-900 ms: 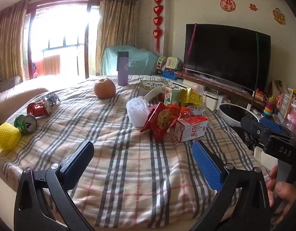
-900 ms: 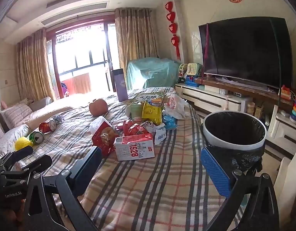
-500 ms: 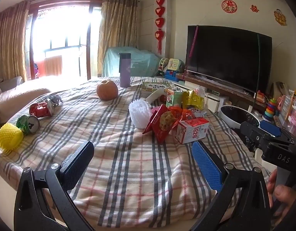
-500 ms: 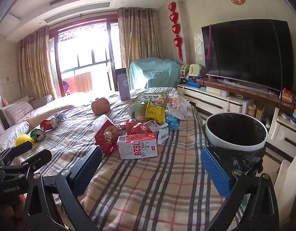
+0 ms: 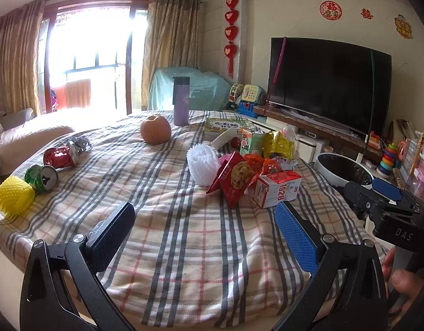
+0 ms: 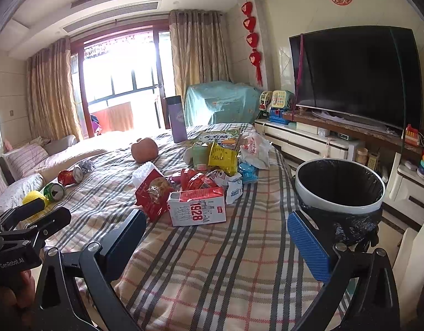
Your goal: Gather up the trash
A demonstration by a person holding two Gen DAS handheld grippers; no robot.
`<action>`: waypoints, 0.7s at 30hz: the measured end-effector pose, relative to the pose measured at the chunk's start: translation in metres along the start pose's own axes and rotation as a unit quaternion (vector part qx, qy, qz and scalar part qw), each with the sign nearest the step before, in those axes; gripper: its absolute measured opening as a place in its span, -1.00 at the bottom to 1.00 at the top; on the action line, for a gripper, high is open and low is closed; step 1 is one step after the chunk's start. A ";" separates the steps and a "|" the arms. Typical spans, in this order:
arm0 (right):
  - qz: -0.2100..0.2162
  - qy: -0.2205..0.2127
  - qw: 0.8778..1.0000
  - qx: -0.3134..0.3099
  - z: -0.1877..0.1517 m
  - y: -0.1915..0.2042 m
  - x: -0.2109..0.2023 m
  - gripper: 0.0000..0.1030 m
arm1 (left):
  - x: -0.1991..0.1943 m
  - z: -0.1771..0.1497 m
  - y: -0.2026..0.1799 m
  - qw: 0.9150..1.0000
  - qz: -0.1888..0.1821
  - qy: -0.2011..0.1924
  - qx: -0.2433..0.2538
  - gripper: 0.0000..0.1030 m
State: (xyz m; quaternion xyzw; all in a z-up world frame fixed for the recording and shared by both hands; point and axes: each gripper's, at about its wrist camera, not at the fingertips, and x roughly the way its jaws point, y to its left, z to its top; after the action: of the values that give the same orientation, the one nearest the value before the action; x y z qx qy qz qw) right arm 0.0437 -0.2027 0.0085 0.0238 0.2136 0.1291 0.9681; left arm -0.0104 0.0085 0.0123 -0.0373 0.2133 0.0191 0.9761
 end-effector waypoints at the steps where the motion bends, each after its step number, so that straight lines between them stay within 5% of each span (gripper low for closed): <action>1: 0.000 0.001 1.000 -0.001 0.000 0.000 0.001 1.00 | 0.000 0.000 0.000 1.000 0.000 0.000 0.000 1.00; 21: 0.003 0.004 1.000 0.002 -0.004 -0.001 0.004 1.00 | 0.001 -0.001 0.001 1.000 0.000 0.001 0.001 1.00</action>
State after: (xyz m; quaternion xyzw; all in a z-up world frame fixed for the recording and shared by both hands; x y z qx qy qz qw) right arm 0.0457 -0.2023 0.0033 0.0259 0.2179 0.1319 0.9667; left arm -0.0097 0.0093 0.0110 -0.0362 0.2141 0.0188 0.9760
